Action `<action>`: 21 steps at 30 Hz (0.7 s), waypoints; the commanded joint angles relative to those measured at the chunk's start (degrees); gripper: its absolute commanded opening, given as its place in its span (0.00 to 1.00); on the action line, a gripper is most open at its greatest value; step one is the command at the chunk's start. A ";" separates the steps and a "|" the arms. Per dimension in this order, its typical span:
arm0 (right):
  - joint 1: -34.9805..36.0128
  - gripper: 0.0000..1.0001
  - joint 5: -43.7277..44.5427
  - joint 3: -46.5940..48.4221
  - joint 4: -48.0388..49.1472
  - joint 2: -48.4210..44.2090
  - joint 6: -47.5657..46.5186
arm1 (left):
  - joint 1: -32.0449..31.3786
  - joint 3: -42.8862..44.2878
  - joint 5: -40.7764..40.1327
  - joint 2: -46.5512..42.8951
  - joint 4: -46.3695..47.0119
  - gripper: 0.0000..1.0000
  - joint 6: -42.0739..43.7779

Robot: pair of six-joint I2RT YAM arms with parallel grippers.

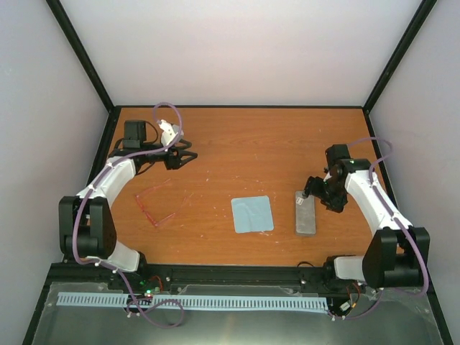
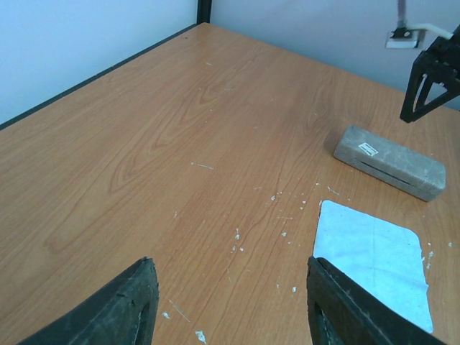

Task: Organize the sunglasses
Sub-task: Pick up the sunglasses case from the center of the board.

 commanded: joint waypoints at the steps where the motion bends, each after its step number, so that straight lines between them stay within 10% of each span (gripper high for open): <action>1: 2.33 0.87 -1.01 0.01 -0.84 3.26 -5.33 | -0.20 -1.22 0.56 -2.70 1.67 0.58 -1.03; 21: 6.99 0.89 5.14 6.25 1.73 20.13 -9.34 | -0.20 -2.41 0.61 -3.69 0.44 0.58 -0.96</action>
